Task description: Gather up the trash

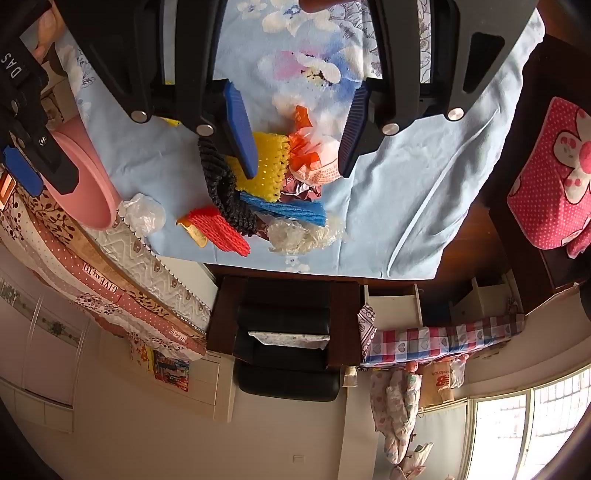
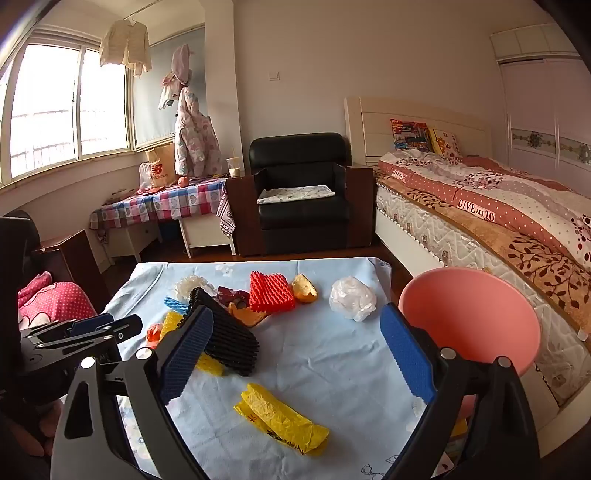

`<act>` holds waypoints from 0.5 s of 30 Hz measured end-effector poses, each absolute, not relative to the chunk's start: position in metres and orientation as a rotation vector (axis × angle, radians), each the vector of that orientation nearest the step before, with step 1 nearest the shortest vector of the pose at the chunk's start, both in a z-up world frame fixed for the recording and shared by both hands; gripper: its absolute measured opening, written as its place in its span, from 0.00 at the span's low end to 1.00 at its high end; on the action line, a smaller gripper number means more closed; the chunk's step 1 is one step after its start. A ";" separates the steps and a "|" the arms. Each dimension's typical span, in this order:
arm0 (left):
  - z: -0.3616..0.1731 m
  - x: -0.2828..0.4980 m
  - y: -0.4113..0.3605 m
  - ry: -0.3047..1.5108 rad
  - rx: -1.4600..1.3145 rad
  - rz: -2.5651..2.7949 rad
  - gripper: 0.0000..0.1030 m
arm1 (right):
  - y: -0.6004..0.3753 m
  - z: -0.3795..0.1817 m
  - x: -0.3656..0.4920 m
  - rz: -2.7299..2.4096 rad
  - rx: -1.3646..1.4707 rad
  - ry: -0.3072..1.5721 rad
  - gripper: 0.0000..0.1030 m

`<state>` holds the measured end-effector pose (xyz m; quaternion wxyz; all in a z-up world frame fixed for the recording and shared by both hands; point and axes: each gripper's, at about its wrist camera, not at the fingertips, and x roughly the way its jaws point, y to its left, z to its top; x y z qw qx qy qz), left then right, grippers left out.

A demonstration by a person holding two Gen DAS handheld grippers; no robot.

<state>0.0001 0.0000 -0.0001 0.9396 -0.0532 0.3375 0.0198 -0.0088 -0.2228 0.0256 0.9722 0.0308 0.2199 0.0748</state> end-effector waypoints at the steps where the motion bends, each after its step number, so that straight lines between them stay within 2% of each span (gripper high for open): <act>1: 0.000 0.000 0.000 0.689 -0.108 0.040 0.44 | -0.222 0.026 -0.009 0.151 0.059 0.442 0.90; 15: 0.004 0.000 0.000 0.685 -0.115 0.036 0.44 | -0.224 0.031 -0.012 0.145 0.066 0.434 0.90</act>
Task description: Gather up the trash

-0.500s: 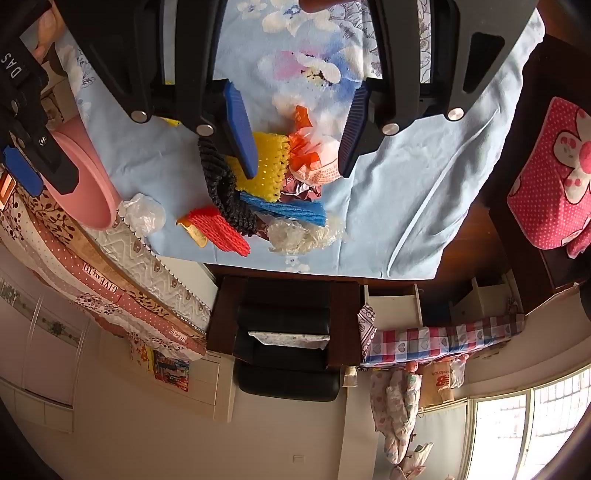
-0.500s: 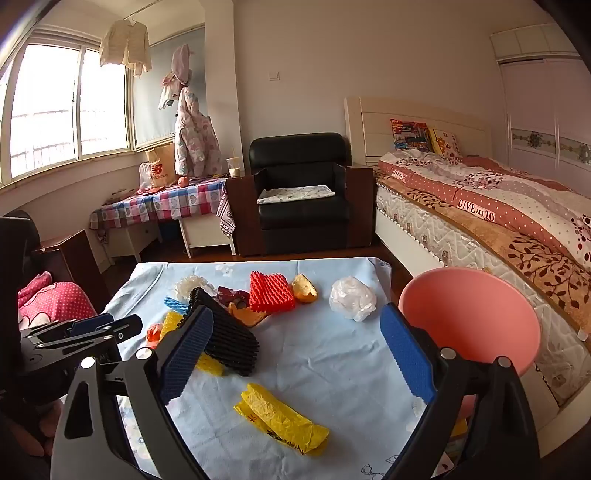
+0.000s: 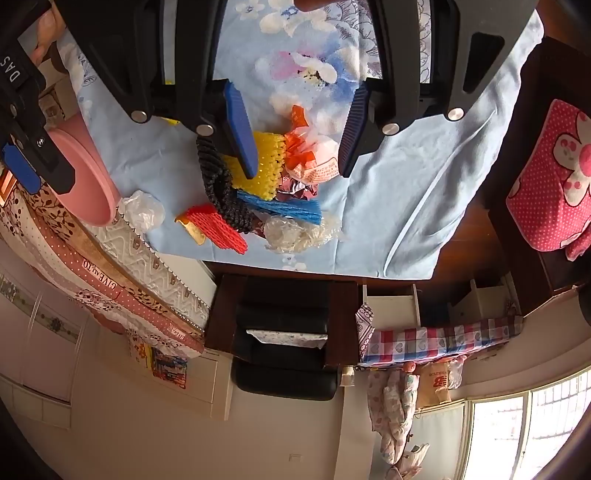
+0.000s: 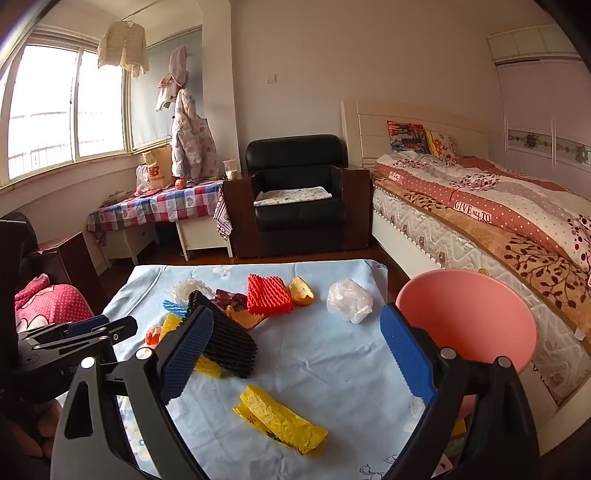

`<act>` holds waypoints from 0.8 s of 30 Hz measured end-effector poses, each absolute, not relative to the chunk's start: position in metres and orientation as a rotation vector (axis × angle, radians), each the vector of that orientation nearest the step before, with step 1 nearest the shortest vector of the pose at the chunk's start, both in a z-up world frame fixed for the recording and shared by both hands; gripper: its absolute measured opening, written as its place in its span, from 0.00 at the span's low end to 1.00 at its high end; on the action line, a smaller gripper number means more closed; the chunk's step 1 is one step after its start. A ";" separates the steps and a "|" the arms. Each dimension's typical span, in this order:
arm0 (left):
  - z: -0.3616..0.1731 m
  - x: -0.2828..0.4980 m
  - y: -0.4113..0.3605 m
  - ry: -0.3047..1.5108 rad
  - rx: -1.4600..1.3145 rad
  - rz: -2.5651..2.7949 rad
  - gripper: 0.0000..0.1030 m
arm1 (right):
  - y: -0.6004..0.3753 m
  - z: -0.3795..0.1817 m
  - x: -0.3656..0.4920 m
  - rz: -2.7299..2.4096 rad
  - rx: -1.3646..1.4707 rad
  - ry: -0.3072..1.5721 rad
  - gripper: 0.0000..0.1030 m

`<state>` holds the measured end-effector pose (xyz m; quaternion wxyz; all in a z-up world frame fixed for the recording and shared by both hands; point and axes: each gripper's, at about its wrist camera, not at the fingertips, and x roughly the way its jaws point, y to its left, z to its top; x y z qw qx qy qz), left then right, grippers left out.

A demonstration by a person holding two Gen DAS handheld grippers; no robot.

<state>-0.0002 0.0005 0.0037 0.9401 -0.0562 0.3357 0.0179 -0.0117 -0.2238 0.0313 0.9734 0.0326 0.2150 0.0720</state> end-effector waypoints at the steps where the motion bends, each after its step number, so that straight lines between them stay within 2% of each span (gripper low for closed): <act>1: 0.004 0.000 0.000 0.685 -0.114 0.037 0.44 | -0.225 0.032 -0.014 0.145 0.068 0.434 0.90; 24: 0.004 -0.005 0.002 0.684 -0.124 0.040 0.44 | -0.224 0.026 -0.007 0.127 0.078 0.452 0.90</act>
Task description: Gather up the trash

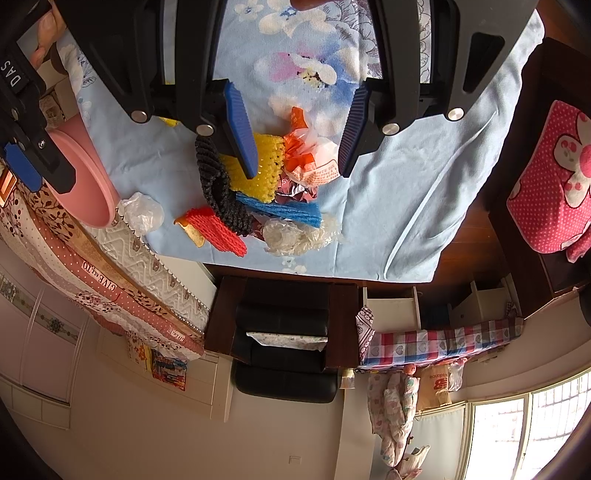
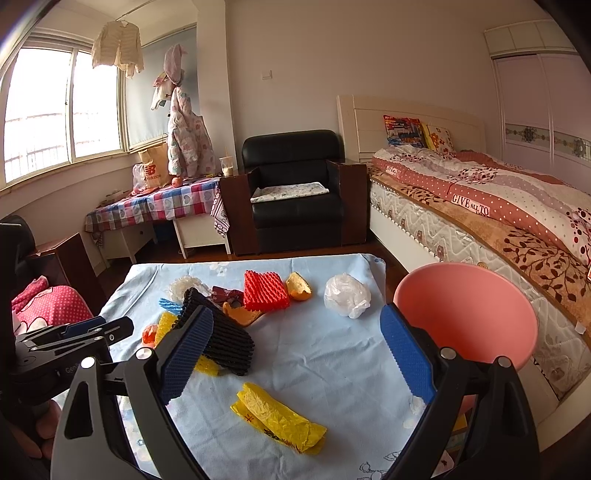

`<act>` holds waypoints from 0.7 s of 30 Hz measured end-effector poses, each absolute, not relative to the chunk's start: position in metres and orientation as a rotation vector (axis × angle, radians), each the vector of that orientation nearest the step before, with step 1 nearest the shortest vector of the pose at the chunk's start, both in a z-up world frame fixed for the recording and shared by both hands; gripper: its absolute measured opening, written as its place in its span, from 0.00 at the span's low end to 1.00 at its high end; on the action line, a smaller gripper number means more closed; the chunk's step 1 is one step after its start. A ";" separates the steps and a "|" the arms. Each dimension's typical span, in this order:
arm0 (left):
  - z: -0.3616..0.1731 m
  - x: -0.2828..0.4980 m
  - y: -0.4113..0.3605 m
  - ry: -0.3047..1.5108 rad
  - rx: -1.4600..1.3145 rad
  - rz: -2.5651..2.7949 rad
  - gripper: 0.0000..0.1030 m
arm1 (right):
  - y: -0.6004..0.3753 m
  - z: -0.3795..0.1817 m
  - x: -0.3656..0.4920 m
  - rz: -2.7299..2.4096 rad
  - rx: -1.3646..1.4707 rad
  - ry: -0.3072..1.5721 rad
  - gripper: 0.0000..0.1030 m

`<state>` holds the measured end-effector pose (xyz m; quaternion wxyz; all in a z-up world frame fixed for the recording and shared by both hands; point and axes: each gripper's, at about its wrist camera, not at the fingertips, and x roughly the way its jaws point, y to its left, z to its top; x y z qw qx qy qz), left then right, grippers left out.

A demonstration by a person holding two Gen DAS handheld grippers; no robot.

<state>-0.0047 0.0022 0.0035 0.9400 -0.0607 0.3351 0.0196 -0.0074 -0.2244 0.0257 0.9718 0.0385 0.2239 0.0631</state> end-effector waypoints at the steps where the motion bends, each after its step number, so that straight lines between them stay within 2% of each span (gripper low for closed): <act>1: 0.004 -0.006 0.002 0.684 -0.124 0.040 0.44 | -0.225 0.026 -0.007 0.127 0.078 0.452 0.90; 21: 0.002 -0.002 0.002 0.688 -0.125 0.040 0.44 | -0.228 0.025 -0.008 0.124 0.082 0.453 0.90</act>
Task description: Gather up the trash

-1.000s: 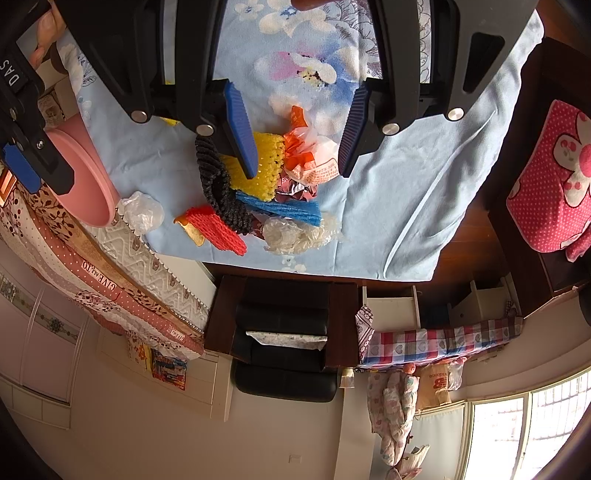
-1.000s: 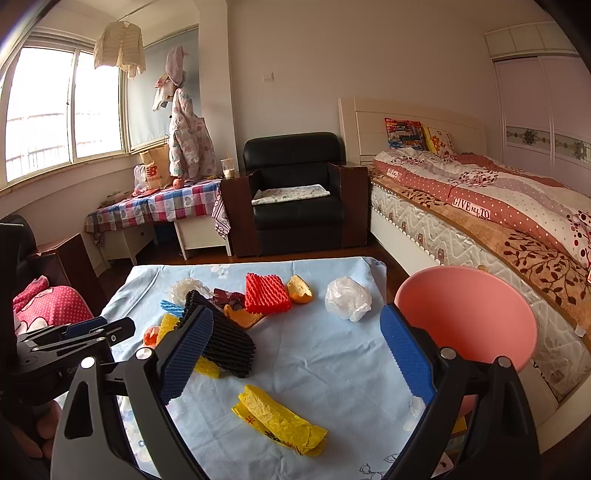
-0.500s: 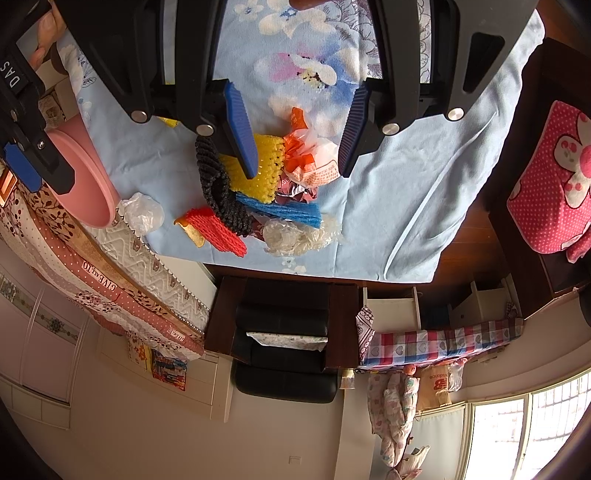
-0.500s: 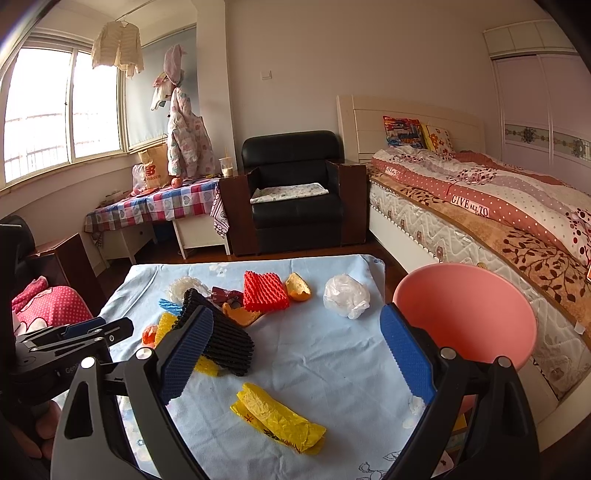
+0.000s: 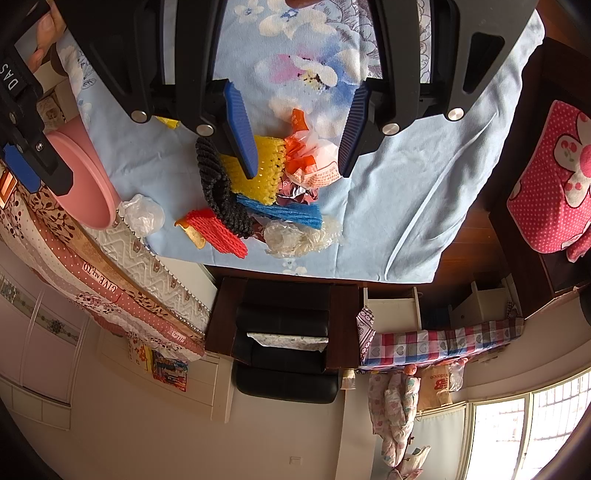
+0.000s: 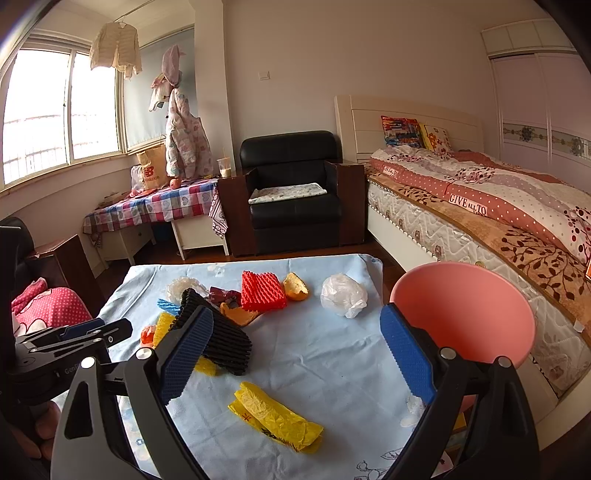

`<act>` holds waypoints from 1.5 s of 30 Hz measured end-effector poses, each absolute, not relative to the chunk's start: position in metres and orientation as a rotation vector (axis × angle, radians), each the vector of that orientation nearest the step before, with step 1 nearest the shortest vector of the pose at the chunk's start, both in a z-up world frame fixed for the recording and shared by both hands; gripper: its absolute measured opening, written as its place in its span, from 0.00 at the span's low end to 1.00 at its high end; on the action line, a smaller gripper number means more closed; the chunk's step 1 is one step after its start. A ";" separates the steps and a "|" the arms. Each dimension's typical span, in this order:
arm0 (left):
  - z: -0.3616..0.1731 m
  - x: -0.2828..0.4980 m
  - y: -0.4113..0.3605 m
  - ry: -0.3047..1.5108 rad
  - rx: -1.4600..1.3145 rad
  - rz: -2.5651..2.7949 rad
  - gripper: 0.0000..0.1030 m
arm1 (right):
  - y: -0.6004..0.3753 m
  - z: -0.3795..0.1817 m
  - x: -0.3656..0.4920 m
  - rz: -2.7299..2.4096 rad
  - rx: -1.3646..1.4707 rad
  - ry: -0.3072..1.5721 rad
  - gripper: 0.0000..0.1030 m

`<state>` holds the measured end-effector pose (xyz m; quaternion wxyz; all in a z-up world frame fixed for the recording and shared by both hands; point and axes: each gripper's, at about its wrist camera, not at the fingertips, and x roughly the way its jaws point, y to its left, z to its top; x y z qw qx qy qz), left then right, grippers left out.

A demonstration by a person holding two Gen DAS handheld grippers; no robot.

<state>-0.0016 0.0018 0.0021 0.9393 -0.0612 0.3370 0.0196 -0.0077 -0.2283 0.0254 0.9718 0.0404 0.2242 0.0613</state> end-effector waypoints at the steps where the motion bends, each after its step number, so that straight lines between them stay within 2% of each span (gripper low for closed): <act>1: 0.002 -0.002 0.002 0.688 -0.125 0.040 0.44 | -0.229 0.025 -0.008 0.123 0.082 0.452 0.90; 20: -0.007 -0.005 0.005 0.665 -0.133 0.027 0.44 | -0.242 0.025 -0.007 0.077 0.100 0.471 0.90; 32: 0.000 -0.020 0.036 0.653 -0.187 -0.040 0.44 | -0.259 0.031 -0.025 0.082 0.110 0.463 0.89; 38: -0.005 -0.030 0.033 0.658 -0.151 -0.105 0.44 | -0.261 0.025 -0.026 0.137 0.101 0.501 0.80; 40: -0.006 -0.029 0.028 0.660 -0.136 -0.125 0.39 | -0.260 0.021 -0.024 0.161 0.095 0.518 0.76; 42: -0.006 -0.027 0.024 0.664 -0.142 -0.159 0.30 | -0.260 0.017 -0.020 0.181 0.088 0.535 0.73; 45: -0.008 -0.018 0.012 0.685 -0.135 -0.202 0.25 | -0.261 0.010 -0.016 0.215 0.098 0.564 0.71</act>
